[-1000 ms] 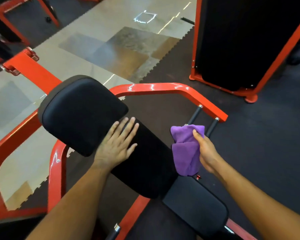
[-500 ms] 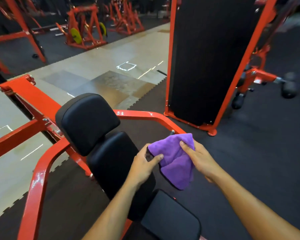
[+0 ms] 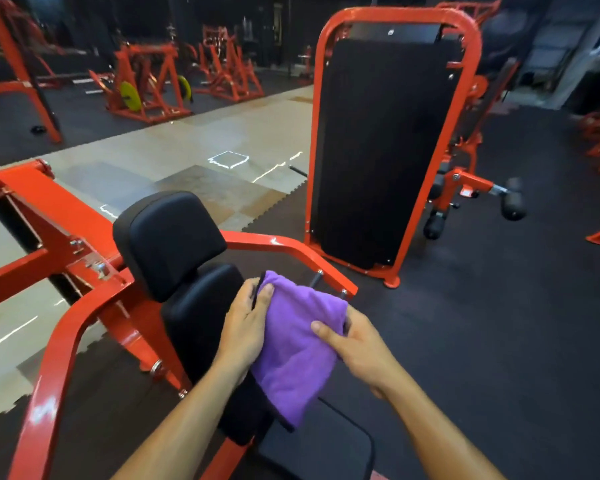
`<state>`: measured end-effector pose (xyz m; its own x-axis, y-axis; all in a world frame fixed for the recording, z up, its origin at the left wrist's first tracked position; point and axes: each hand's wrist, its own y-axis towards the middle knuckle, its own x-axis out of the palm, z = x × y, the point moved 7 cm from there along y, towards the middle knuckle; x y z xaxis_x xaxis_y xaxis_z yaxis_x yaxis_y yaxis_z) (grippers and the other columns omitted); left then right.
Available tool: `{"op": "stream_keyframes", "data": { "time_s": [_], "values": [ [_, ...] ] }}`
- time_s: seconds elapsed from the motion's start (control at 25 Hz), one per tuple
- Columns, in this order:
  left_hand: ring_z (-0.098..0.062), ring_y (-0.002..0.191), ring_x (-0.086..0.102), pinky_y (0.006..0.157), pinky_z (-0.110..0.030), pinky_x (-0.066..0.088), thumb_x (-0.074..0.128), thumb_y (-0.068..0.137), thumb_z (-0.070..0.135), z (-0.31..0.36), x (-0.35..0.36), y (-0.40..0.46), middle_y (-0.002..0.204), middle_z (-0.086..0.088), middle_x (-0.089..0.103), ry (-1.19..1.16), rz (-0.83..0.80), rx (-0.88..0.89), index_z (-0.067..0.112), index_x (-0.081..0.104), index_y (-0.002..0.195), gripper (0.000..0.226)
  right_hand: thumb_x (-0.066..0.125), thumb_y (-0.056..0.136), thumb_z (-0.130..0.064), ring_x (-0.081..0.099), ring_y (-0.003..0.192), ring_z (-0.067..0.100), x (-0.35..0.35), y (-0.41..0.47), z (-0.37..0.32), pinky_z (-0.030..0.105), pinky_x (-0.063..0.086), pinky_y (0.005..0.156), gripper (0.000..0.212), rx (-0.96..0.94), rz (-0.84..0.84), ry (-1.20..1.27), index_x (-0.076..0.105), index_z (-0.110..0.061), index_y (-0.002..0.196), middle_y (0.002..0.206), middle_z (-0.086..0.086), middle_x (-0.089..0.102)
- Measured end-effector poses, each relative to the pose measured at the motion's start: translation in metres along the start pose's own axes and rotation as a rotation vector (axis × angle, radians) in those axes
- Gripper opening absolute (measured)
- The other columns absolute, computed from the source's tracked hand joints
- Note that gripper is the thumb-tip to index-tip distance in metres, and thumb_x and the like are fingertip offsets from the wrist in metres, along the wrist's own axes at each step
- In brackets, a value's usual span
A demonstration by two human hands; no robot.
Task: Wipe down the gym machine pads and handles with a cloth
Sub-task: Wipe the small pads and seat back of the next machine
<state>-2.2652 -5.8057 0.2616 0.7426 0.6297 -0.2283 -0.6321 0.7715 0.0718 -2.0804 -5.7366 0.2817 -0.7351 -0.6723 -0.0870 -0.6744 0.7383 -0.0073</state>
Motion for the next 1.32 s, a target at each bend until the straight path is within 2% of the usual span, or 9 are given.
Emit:
{"op": "stream_keyframes", "data": {
  "time_s": [0.12, 0.24, 0.36, 0.6, 0.8, 0.88, 0.96, 1.08, 1.32],
  "values": [
    [-0.006, 0.121, 0.055, 0.109, -0.040, 0.046, 0.055, 0.097, 0.059, 0.002, -0.016, -0.027, 0.130, 0.016, 0.055, 0.212, 0.077, 0.056, 0.041, 0.046, 0.143, 0.050, 0.063, 0.097, -0.013, 0.066, 0.111, 0.008, 0.010, -0.006, 0.013, 0.038, 0.055, 0.097, 0.033, 0.021, 0.160, 0.007, 0.063, -0.037, 0.120, 0.115, -0.015, 0.071],
    [0.005, 0.127, 0.045, 0.107, -0.028, 0.040, 0.068, 0.078, 0.065, -0.005, 0.008, -0.085, 0.137, 0.031, 0.045, 0.372, -0.124, 0.215, 0.048, 0.035, 0.148, 0.079, 0.059, 0.093, -0.008, 0.062, 0.112, 0.007, 0.012, -0.011, 0.027, 0.038, 0.054, 0.097, 0.049, 0.115, 0.333, 0.055, 0.056, -0.049, 0.120, 0.116, -0.023, 0.065],
    [0.016, 0.132, 0.034, 0.102, -0.014, 0.039, 0.080, 0.077, 0.046, -0.028, 0.028, -0.136, 0.151, 0.041, 0.024, 0.492, -0.205, 0.241, 0.064, 0.010, 0.149, 0.102, 0.056, 0.087, -0.010, 0.066, 0.103, 0.015, 0.012, -0.015, 0.034, 0.047, 0.057, 0.091, 0.041, 0.173, 0.393, 0.068, 0.062, -0.044, 0.108, 0.102, -0.017, 0.070],
    [0.000, 0.089, 0.066, 0.078, -0.029, 0.055, 0.062, 0.088, 0.010, -0.048, -0.021, -0.116, 0.104, 0.025, 0.067, 0.353, -0.062, 0.182, 0.047, 0.061, 0.112, 0.044, 0.068, 0.093, -0.024, 0.071, 0.101, 0.016, 0.007, -0.012, 0.045, 0.037, 0.063, 0.072, 0.015, 0.246, 0.345, 0.162, 0.066, -0.022, 0.108, 0.108, 0.000, 0.073],
    [0.000, 0.076, 0.067, 0.072, -0.028, 0.053, 0.084, 0.078, 0.011, -0.024, -0.055, -0.089, 0.085, 0.018, 0.072, 0.295, -0.133, 0.135, 0.033, 0.066, 0.097, 0.034, 0.065, 0.086, -0.058, 0.055, 0.117, -0.001, 0.010, -0.020, 0.038, 0.023, 0.046, 0.092, 0.037, 0.010, 0.019, -0.776, 0.061, -0.043, 0.119, 0.124, -0.025, 0.056],
    [-0.002, 0.066, 0.058, 0.065, -0.027, 0.046, 0.088, 0.076, 0.020, -0.005, -0.045, -0.083, 0.077, 0.014, 0.067, 0.305, -0.248, 0.173, 0.034, 0.058, 0.099, 0.040, 0.065, 0.083, -0.065, 0.044, 0.125, -0.008, 0.046, -0.026, 0.034, 0.023, 0.039, 0.100, 0.055, -0.020, -0.287, -0.778, 0.049, -0.050, 0.134, 0.137, -0.029, 0.046],
    [-0.007, 0.068, 0.058, 0.066, -0.028, 0.046, 0.087, 0.078, 0.032, 0.010, -0.039, -0.083, 0.079, 0.014, 0.066, 0.384, -0.322, 0.209, 0.034, 0.050, 0.101, 0.044, 0.072, 0.087, -0.050, 0.060, 0.104, 0.000, 0.079, -0.036, 0.028, 0.025, 0.049, 0.089, 0.045, -0.056, -0.466, -0.569, 0.055, -0.042, 0.128, 0.119, -0.016, 0.064],
    [-0.005, 0.082, 0.061, 0.071, -0.020, 0.046, 0.083, 0.085, 0.031, 0.007, -0.053, -0.094, 0.092, 0.015, 0.064, 0.348, -0.361, 0.178, 0.031, 0.047, 0.105, 0.041, 0.067, 0.097, -0.022, 0.062, 0.082, 0.009, 0.081, -0.036, 0.024, 0.036, 0.051, 0.073, 0.005, -0.110, -0.315, -0.292, 0.066, -0.021, 0.101, 0.090, 0.003, 0.068],
    [-0.009, 0.077, 0.056, 0.070, -0.023, 0.046, 0.080, 0.087, 0.032, -0.030, -0.072, -0.129, 0.085, 0.016, 0.062, 0.382, -0.274, 0.173, 0.034, 0.055, 0.089, 0.025, 0.058, 0.098, -0.005, 0.063, 0.110, 0.006, 0.079, -0.051, 0.019, 0.023, 0.047, 0.098, 0.045, -0.255, -0.283, -0.485, 0.061, -0.037, 0.129, 0.116, -0.014, 0.066]
  ]
}}
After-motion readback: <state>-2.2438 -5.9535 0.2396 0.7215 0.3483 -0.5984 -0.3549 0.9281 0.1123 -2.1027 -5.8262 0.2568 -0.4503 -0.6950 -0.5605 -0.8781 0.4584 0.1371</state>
